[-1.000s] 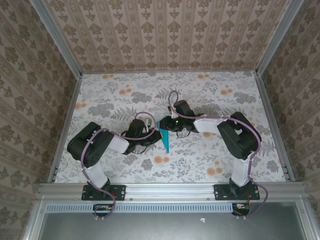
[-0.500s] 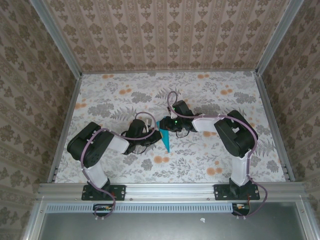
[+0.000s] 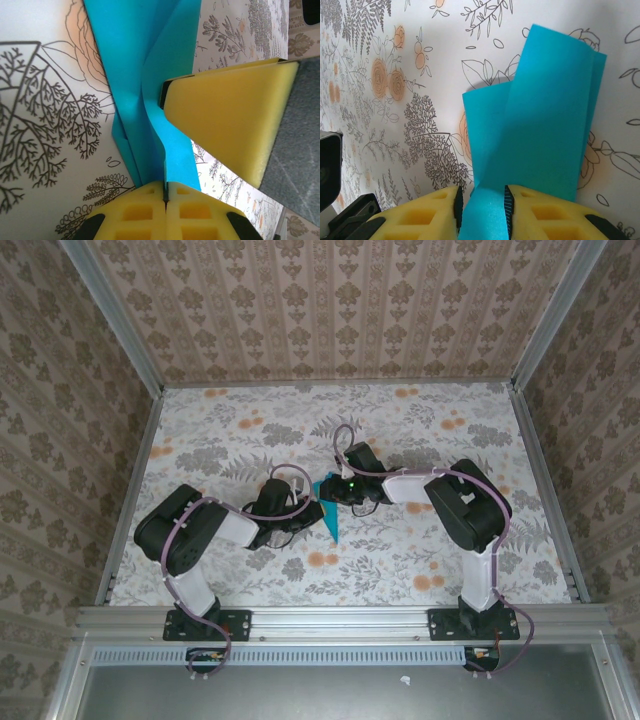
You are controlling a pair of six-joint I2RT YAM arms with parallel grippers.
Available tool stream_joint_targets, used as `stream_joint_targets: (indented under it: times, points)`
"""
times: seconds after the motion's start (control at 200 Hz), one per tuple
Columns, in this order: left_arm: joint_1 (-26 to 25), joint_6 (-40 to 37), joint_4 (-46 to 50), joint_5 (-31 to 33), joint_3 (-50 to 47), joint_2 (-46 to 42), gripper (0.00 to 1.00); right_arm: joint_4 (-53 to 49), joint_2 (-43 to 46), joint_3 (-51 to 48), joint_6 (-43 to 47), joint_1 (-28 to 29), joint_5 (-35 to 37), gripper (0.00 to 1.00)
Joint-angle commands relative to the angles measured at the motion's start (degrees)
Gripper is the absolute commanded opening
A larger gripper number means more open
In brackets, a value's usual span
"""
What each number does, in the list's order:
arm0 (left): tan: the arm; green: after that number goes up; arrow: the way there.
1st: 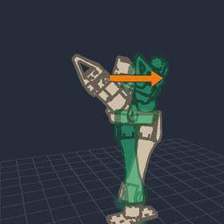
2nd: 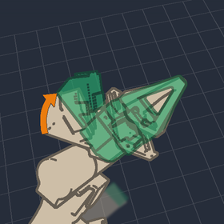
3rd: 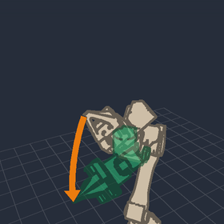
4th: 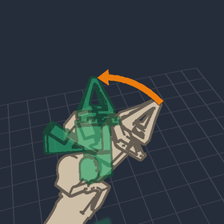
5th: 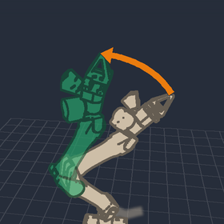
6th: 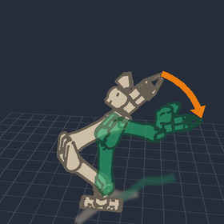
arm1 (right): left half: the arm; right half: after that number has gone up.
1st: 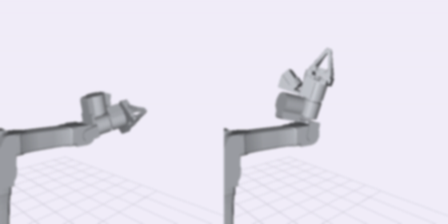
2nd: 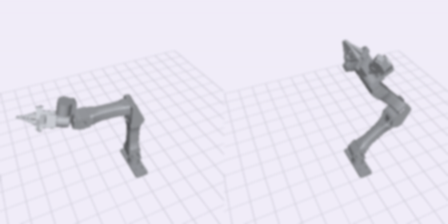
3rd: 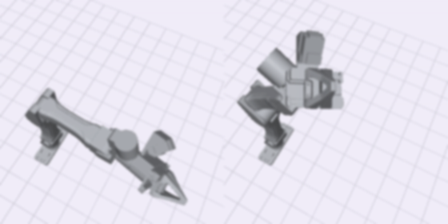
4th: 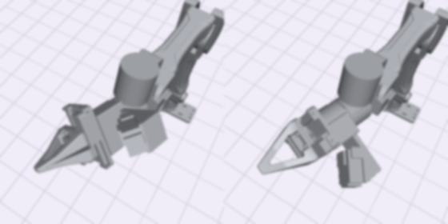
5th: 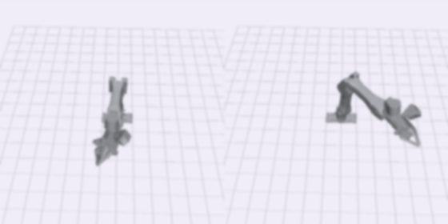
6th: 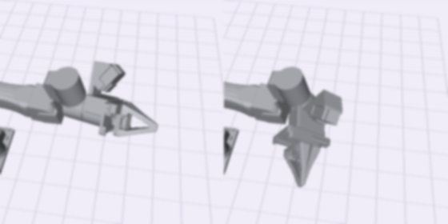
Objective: Fold a paper plane with a square sheet of paper (fold left side to right side)
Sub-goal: Fold the wing for the fifth time at the center of the table.
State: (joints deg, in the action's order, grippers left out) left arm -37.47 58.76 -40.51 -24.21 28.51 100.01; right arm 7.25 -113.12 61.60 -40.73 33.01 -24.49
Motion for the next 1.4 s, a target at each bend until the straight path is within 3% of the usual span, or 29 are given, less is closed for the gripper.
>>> stream_joint_targets:
  times: [0.0,0.185,0.315,0.465,0.58,0.695,0.985,1.14,1.4]
  points:
    - [-1.2,0.2,5.6,0.5,-0.9,1.0,0.0,-4.0,-2.1,1.7,-0.2,-0.1,0.1,0.31]
    - [-1.2,-0.2,5.7,0.2,-1.0,-1.2,0.0,-9.7,-2.5,1.8,-0.6,-0.2,1.8,0.3]
    - [-1.0,-1.7,9.2,0.9,-0.8,-6.3,0.15,-12.6,-2.7,1.3,-0.7,-0.2,2.3,0.3]
    - [-0.9,-5.3,21.7,3.7,0.2,-15.6,0.27,-13.4,-3.3,1.3,-0.9,-0.4,2.2,0.29]
    - [-1.2,-6.4,29.0,6.0,0.0,-23.2,0.25,-13.2,-3.6,1.4,-1.0,-0.4,2.2,0.29]
    - [-2.0,-5.2,29.2,5.3,-0.3,-26.9,0.2,-12.9,-3.6,1.3,-1.1,-0.4,2.1,0.29]
    - [-9.3,-2.6,20.1,2.7,4.4,-19.0,0.16,-12.7,-3.7,1.4,-1.1,-0.4,1.7,0.29]
    - [-9.8,-2.5,16.8,2.2,6.3,-13.6,0.14,-12.6,-3.3,1.2,-1.1,-0.4,1.7,0.29]
    - [-9.7,-3.1,19.1,3.9,6.6,-11.2,0.13,-12.5,-3.6,1.4,-1.1,-0.3,1.2,0.29]
